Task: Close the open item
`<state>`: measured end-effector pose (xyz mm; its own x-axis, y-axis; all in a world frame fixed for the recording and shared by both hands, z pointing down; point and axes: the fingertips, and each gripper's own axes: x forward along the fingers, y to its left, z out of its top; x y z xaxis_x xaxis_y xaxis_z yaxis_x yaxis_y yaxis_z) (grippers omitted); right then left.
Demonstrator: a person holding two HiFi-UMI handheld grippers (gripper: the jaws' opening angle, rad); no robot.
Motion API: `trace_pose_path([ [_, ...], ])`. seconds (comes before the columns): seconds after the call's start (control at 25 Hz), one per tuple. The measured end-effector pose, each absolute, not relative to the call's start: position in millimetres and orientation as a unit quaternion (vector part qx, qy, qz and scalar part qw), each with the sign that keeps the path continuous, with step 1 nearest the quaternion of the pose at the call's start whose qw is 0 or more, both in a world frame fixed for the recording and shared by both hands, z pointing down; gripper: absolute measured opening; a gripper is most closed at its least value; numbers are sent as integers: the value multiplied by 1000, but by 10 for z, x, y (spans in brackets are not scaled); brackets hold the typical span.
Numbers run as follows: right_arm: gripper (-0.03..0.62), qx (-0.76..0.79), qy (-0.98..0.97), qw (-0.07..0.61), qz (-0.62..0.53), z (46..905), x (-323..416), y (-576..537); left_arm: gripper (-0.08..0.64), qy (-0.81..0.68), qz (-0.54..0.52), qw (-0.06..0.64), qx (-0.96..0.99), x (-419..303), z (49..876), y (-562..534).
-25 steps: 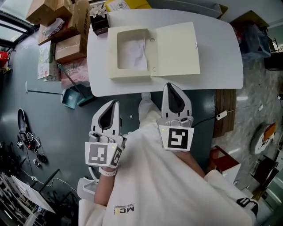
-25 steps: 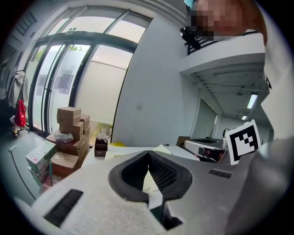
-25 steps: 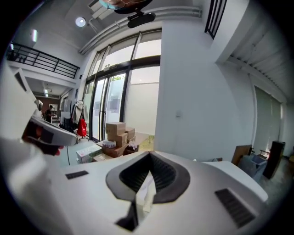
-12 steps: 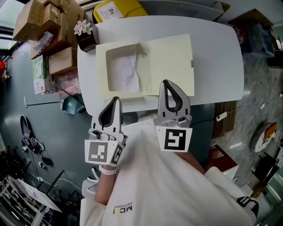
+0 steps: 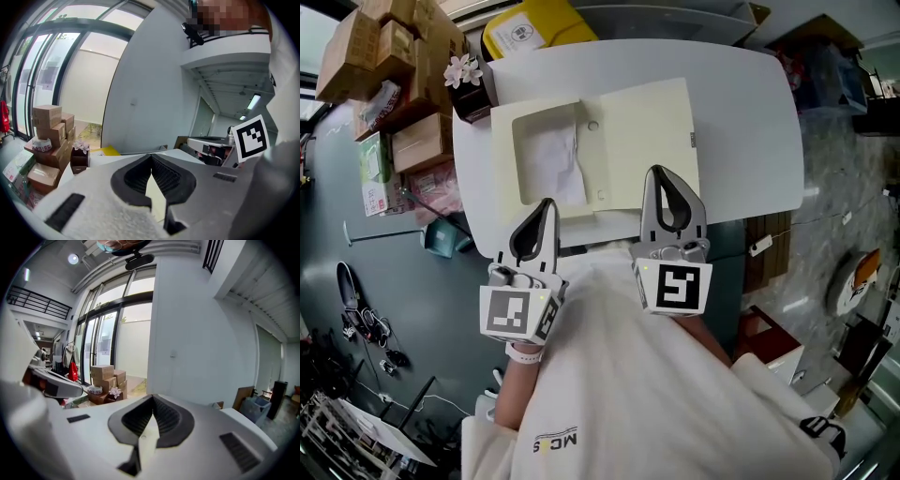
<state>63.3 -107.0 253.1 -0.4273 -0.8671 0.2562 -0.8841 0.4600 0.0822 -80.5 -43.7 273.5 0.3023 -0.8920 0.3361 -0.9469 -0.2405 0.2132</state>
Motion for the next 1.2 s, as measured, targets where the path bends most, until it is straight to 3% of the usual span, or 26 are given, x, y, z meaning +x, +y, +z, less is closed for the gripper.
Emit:
trace_pose_path([
  [0.48, 17, 541, -828, 127, 76, 2689, 946, -1076, 26, -564, 78, 186, 801, -625, 2777, -522],
  [0.64, 20, 555, -814, 148, 88, 2848, 1151, -1134, 26, -555, 83, 189, 806, -529, 2859, -585],
  [0.84, 71, 567, -797, 183, 104, 3068, 1492, -1262, 26, -540, 88, 197, 814, -399, 2951, -673],
  [1.2, 77, 537, -796, 240, 138, 3460, 1781, -1473, 26, -523, 110, 213, 818, -254, 3212, -797],
])
